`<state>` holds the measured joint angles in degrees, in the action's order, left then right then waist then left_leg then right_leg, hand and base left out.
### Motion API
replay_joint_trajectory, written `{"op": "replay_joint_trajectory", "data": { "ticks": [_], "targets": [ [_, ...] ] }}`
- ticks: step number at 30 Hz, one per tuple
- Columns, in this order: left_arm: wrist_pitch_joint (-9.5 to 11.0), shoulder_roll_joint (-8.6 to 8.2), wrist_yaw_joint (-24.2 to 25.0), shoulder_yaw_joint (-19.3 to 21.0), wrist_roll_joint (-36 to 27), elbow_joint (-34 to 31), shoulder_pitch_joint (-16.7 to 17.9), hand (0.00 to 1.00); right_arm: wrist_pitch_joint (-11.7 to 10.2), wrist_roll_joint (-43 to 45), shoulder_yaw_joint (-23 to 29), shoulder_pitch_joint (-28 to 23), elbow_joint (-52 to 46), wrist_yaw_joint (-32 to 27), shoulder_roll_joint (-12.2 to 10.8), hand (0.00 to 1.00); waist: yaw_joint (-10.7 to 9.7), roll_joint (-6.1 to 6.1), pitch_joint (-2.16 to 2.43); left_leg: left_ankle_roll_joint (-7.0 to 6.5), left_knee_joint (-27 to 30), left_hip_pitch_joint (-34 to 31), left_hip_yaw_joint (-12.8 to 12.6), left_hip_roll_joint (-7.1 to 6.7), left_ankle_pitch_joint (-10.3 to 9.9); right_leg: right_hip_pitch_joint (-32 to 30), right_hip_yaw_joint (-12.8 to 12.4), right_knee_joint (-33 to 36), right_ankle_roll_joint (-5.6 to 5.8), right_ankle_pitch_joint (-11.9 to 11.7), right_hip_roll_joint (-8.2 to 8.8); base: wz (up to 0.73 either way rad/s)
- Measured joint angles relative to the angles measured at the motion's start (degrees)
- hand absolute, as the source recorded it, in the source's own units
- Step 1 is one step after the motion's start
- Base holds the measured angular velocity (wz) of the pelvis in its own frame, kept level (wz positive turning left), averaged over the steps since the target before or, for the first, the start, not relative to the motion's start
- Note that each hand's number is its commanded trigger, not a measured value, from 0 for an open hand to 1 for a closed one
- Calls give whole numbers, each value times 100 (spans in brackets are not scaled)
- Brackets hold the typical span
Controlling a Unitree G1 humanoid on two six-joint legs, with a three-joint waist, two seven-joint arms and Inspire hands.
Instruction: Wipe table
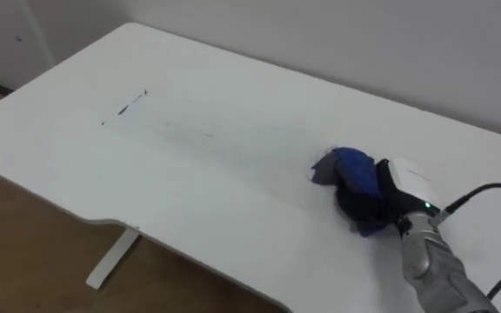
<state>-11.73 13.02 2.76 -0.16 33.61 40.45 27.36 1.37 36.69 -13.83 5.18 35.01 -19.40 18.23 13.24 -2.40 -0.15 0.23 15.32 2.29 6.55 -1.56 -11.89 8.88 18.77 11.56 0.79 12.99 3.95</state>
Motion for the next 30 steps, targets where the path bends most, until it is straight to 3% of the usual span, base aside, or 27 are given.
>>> {"op": "replay_joint_trajectory", "data": {
  "ticks": [2, 5, 8, 12, 13, 14, 15, 16, 18, 24, 30],
  "targets": [
    [12, -1, 1, 0, 35, 2, 27, 0, -210, -10, 239, -347, 19, -296, 6, 100, -199, -60, 9, -12, -22, 72, -26, -63, 1, 161, -1, -112, 61, 38, 43, 38],
    [56, -9, 1, 1, 88, 9, -111, 0, -439, -20, 522, -746, 24, -686, 69, 100, -251, -60, 17, -37, -24, 127, -186, -92, -13, 250, -58, -197, 85, 52, 81, -1],
    [70, -3, 1, 0, 78, 33, -322, 0, -456, -134, 641, -860, 165, -851, 67, 100, -397, -27, 30, -96, -33, 244, -243, -102, -48, 377, -140, -187, 113, 47, 83, -5],
    [93, -62, -1, -3, 93, 34, -545, 0, -453, -282, 655, -866, 374, -953, 66, 98, -404, 20, 74, -137, -142, 365, -344, -103, -79, 434, -301, -197, 139, 63, 92, -15],
    [87, -69, -7, -16, 90, 26, -604, 0, -439, -282, 653, -859, 399, -971, 51, 71, -405, 23, 76, -141, -168, 401, -354, -107, -76, 444, -325, -197, 148, 58, 95, -11],
    [65, -76, -11, -16, 85, 22, -657, 0, -401, -278, 653, -851, 396, -985, 2, 32, -405, 23, 76, -142, -174, 429, -379, -106, -76, 460, -371, -197, 149, 57, 91, -12],
    [48, -80, -12, -16, 85, 15, -659, 0, -376, -275, 654, -851, 387, -996, -21, 10, -407, 24, 77, -144, -174, 439, -395, -104, -77, 463, -395, -197, 149, 57, 87, -11],
    [11, -95, -13, -16, 86, 12, -657, 0, -369, -260, 656, -851, 375, -1023, -35, 0, -415, 23, 76, -147, -175, 439, -412, -101, -80, 457, -431, -201, 149, 57, 83, -6],
    [-62, -113, -13, -18, 88, 13, -652, 0, -351, -260, 638, -857, 345, -1055, -36, 0, -426, 9, 76, -148, -177, 440, -421, -100, -80, 446, -439, -191, 150, 56, 84, -2],
    [-81, -118, -118, -119, 84, 17, -632, 0, 122, 19, 389, -841, -23, -902, -13, 0, -409, 19, 77, -131, -200, 443, -553, -16, -96, 374, -601, -150, 123, 5, 17, -12],
    [21, -133, -198, -112, 83, 16, -539, 0, 184, 436, 365, -979, -490, -631, -21, 0, -378, 48, 75, -83, -270, 444, -659, 84, -125, 288, -707, -159, 73, -30, -70, -15]
  ]
}}
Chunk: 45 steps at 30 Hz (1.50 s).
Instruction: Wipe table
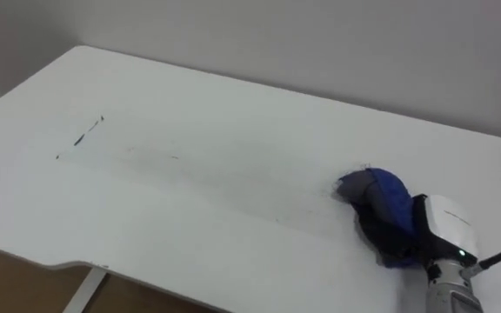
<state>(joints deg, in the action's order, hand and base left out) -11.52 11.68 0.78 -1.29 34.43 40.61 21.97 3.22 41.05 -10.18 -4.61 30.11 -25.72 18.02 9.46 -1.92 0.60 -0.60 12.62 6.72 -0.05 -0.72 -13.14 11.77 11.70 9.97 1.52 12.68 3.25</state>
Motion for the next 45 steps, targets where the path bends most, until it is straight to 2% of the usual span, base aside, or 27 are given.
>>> {"op": "replay_joint_trajectory", "data": {
  "ticks": [7, 9, 12, 14, 18, 22, 26, 29, 30, 31, 32, 41, 42, 43, 44, 45],
  "targets": [
    [27, -60, -18, 0, -28, 2, 31, 0, 57, 18, 15, -49, -294, 203, 9, 0, -14, -21, -17, 5, -59, -23, -82, 16, 1, -91, -62, 8, -3, -2, -7, -6],
    [50, -67, -16, 0, -117, 2, 22, 0, 60, 27, 15, -61, -421, 301, 14, 0, -54, -44, -24, 5, -88, -17, -106, 18, 1, -100, -64, 4, -3, -2, -6, -5],
    [68, -76, -10, 0, -116, 3, -11, 0, 53, 41, 15, -65, -582, 397, 12, 0, -169, -110, -66, 5, -89, -59, -110, 15, 2, -105, -62, 0, -3, -1, -6, 0],
    [76, -74, -10, 6, -123, 9, -47, 0, 51, 41, 13, -127, -818, 432, 12, 0, -212, -172, -69, 4, -78, -132, -123, 13, 3, -187, -62, 4, -3, -2, -6, -2],
    [192, -74, 6, 110, -119, 6, -52, 0, 28, 52, 21, -130, -1093, 533, 17, 0, -293, -206, -69, 2, -77, -126, -153, 6, 4, -245, -66, 3, -1, -2, 6, -6],
    [221, -77, 21, 235, -128, 10, -117, 0, -73, 52, 140, -131, -1599, 659, 23, 0, -452, -220, -65, 1, -73, -156, -139, 2, 5, -265, -57, -13, -1, -2, 7, 1],
    [289, -86, 11, 270, -188, 129, -224, 0, -241, -1, 556, -134, -2172, 620, 34, 0, -512, -210, -68, 1, -85, -154, -142, 4, 5, -266, -66, -27, -1, -2, 5, 0],
    [349, -98, -30, 357, -358, 179, -254, 0, -335, -28, 773, -135, -2237, 527, 42, 0, -528, -210, -68, 1, -94, -147, -147, 4, 5, -266, -75, -28, -1, -2, 6, 0],
    [360, -95, -36, 358, -362, 209, -280, 0, -335, -27, 783, -134, -2237, 523, 43, 31, -542, -210, -67, 1, -96, -146, -147, 4, 5, -267, -74, -29, -1, -2, 6, 0],
    [387, -94, -47, 360, -363, 298, -315, 0, -342, -31, 790, -134, -2238, 523, 44, 56, -576, -206, -66, 1, -101, -146, -148, 4, 5, -269, -84, -28, -1, -2, 6, 0],
    [407, -95, -53, 360, -361, 392, -342, 0, -360, -29, 804, -134, -2238, 523, 43, 100, -612, -205, -66, 1, -103, -146, -152, 3, 5, -271, -89, -29, -1, -2, 6, 0],
    [436, -95, -59, 360, -361, 625, -372, 0, -417, -19, 999, -136, -2237, 454, 71, 100, -707, -262, -33, 1, -105, -117, -170, 5, 6, -258, -142, -24, -1, -2, 4, -1],
    [436, -95, -59, 359, -361, 630, -371, 0, -417, -19, 998, -136, -2237, 454, 71, 94, -718, -267, -31, 1, -103, -117, -170, 4, 6, -257, -142, -23, -1, -2, 4, 0],
    [436, -95, -59, 360, -361, 631, -366, 0, -417, -20, 998, -139, -2236, 455, 71, 51, -740, -273, -29, 1, -99, -117, -170, 4, 6, -257, -143, -20, -1, -2, 5, 0],
    [436, -95, -59, 359, -361, 632, -366, 0, -417, -21, 998, -149, -2236, 455, 72, 13, -750, -277, -28, 1, -96, -115, -171, 4, 6, -258, -145, -20, -1, -2, 5, 0],
    [437, -95, -59, 359, -361, 632, -367, 0, -417, -21, 998, -158, -2236, 455, 72, 0, -754, -280, -28, 1, -94, -114, -171, 5, 6, -258, -147, -20, -1, -2, 4, 0]
  ]
}}
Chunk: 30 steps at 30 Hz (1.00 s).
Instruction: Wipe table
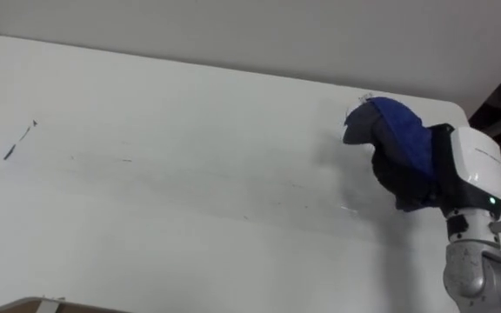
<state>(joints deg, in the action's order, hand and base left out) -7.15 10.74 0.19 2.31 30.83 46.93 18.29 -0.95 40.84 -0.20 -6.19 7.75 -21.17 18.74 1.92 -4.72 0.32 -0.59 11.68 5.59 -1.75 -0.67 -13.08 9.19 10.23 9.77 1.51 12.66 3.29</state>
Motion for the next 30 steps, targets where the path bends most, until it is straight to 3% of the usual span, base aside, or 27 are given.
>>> {"op": "replay_joint_trajectory", "data": {
  "ticks": [8, 19, 22, 28, 29, 30],
  "targets": [
    [8, 2, 46, -1, 9, -2, 0, 0, 0, 171, -2, -299, 16, 1, 0, 0, 10, 3, -14, 0, 8, -9, -4, 0, 0, -4, -13, 10, 0, 0, -1, 0],
    [19, 9, 50, -1, 8, -1, 3, 0, -36, 242, 13, -309, 20, 1, 36, 0, -7, 11, -35, 0, 4, -13, -10, -1, -1, -14, 6, 6, 0, 0, 0, 0],
    [76, 10, 50, 14, -3, -1, -2, 0, -113, 219, 117, -308, 57, 13, 177, 0, -4, 1, -41, -1, 2, -9, -9, -2, -1, -11, 13, 7, 0, 0, 2, 0],
    [192, 44, 41, 227, -1, -5, 73, 0, -267, 220, 597, -321, 419, -1, 243, 0, -7, -62, -60, 0, -2, 16, -4, -1, 0, -18, -8, -9, 0, 0, 0, 0],
    [231, 62, 41, 278, -1, -12, 121, 0, -266, 220, 645, -329, 492, -1, 243, 5, -17, -69, -57, 0, -2, 15, -5, -1, 0, -18, -7, -9, 0, 0, 0, 0],
    [243, 67, 43, 326, -1, -15, 138, 0, -265, 220, 664, -349, 507, -1, 243, 32, -27, -73, -54, 0, -2, 16, -5, 0, 0, -18, -6, -9, 0, 0, -1, 0]
  ]
}}
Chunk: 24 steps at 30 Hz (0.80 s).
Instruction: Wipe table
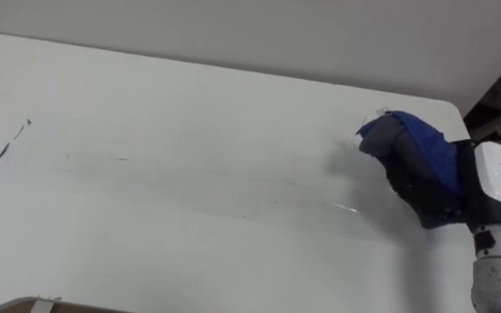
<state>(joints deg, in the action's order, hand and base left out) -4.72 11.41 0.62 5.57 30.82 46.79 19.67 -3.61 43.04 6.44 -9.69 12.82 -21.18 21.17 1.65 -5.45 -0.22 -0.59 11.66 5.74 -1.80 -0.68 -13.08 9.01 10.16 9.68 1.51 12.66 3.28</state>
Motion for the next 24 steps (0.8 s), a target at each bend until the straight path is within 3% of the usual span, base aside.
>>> {"op": "replay_joint_trajectory", "data": {
  "ticks": [1, 2, 9, 16, 17, 18, 24],
  "targets": [
    [0, 15, 0, 61, 0, -1, 12, 0, -2, 0, 44, -63, 0, 0, 0, 90, -4, -6, 4, 0, 1, 1, 0, 2, 0, 1, 0, 0, 0, 0, -2, 0],
    [1, 28, 0, 95, -1, -1, 3, 0, -1, 0, 76, -103, 0, 0, 0, 100, -4, -7, 6, 0, 5, 3, -3, 4, 0, 1, -9, 0, 0, 0, -5, 0],
    [39, 45, 0, 101, -25, 3, -18, 0, -28, 61, 88, -111, -7, 0, 0, 100, 31, -8, 9, 0, 5, 53, -53, 7, 0, 14, -65, 32, -1, 0, -3, -4],
    [53, 41, 0, 71, 22, 54, -138, 0, -57, 321, -190, -110, -28, -37, -9, 100, 54, 93, -9, 0, 12, -12, -52, 20, -1, -17, -73, 108, -2, -1, -13, 0],
    [52, 41, 0, 35, 26, 53, -140, 0, -54, 406, -281, -110, -31, -39, -9, 45, 65, 95, 9, 0, 10, -15, -53, 21, -1, -26, -72, 108, -2, -1, -14, 0],
    [52, 38, 1, 22, 27, 52, -140, 0, -57, 433, -321, -110, -31, -39, -12, 0, 79, 116, 9, 0, 10, -16, -55, 21, -1, -32, -72, 109, -2, -2, -14, 0],
    [46, 34, 0, -2, 16, 43, -153, 0, -45, 449, -646, -109, -42, -44, -18, 0, 306, 180, 31, 0, 3, -5, -58, 21, -1, -27, -63, 94, -2, -2, -14, -1]
  ]
}}
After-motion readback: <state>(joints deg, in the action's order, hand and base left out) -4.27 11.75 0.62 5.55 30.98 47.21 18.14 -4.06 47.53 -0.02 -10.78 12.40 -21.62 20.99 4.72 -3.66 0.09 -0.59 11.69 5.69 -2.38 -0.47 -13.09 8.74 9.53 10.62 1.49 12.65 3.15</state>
